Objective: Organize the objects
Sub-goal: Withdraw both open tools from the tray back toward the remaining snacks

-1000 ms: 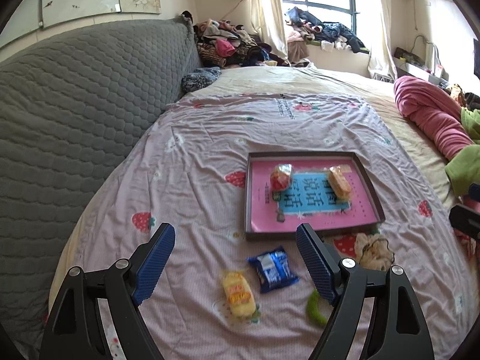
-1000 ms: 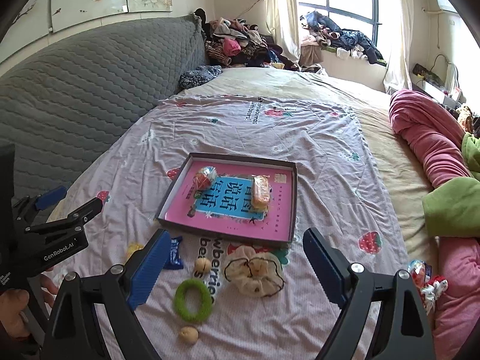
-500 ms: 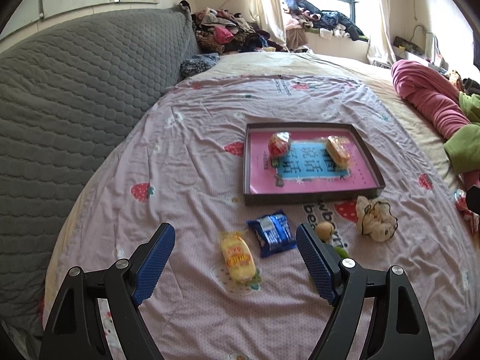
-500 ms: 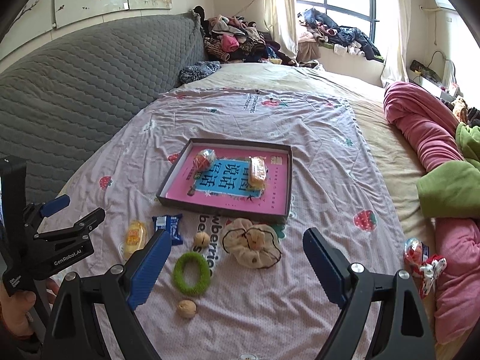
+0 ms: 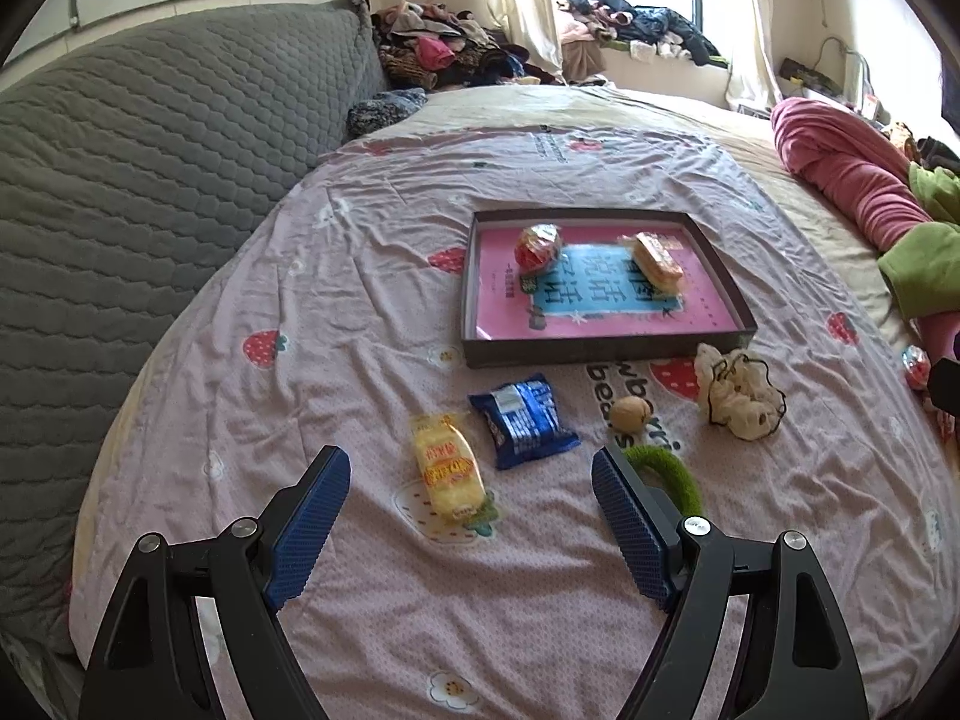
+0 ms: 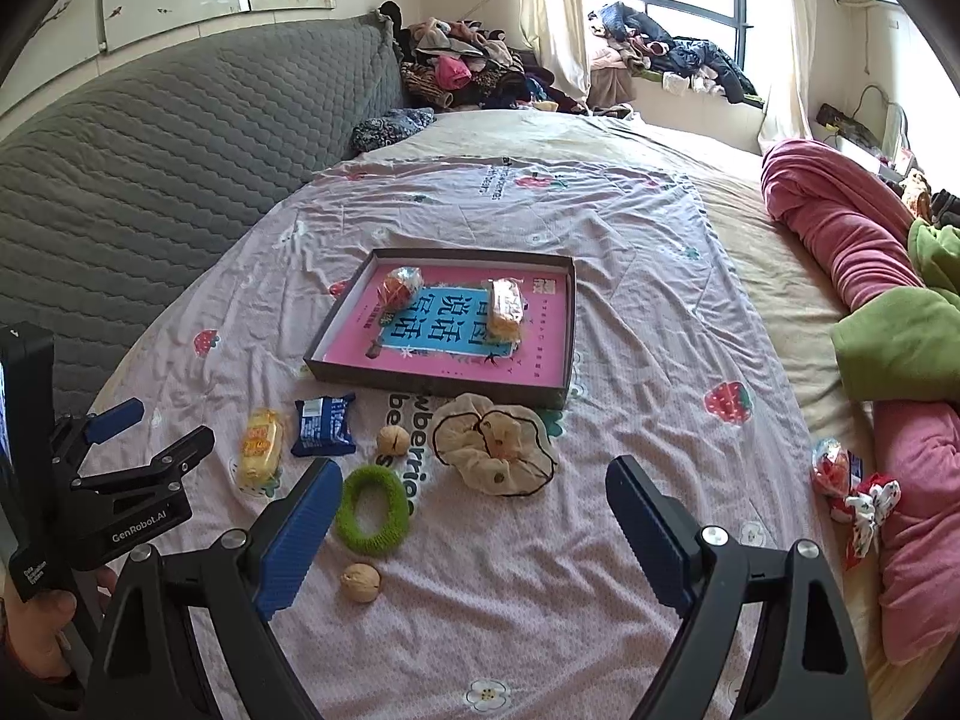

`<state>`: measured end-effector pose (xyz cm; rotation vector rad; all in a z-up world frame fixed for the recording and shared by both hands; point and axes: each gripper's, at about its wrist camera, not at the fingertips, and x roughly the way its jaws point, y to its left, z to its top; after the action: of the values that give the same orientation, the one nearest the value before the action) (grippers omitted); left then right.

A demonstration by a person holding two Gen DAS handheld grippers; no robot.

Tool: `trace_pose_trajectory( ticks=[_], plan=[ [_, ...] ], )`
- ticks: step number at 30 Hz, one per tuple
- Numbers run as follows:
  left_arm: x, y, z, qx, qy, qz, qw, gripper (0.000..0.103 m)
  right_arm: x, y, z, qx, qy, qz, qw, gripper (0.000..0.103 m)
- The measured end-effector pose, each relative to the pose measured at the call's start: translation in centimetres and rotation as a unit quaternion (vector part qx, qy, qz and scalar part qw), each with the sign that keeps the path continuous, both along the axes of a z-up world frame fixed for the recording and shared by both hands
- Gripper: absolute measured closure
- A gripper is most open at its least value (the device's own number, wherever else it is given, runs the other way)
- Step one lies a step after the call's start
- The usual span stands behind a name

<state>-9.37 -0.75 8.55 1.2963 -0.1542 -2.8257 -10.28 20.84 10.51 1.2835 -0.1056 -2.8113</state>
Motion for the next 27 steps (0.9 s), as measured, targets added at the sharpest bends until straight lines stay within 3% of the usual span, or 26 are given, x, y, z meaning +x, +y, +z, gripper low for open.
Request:
trace_pose_trajectory(
  ticks=[27],
  plan=[
    [0.9,-3.0,-5.2,-0.003,-0.034,0.021,0.9992,0.019,0.0,-3.7,-5.8,-0.005,-0.044,0.023,0.999,0.013]
  ],
)
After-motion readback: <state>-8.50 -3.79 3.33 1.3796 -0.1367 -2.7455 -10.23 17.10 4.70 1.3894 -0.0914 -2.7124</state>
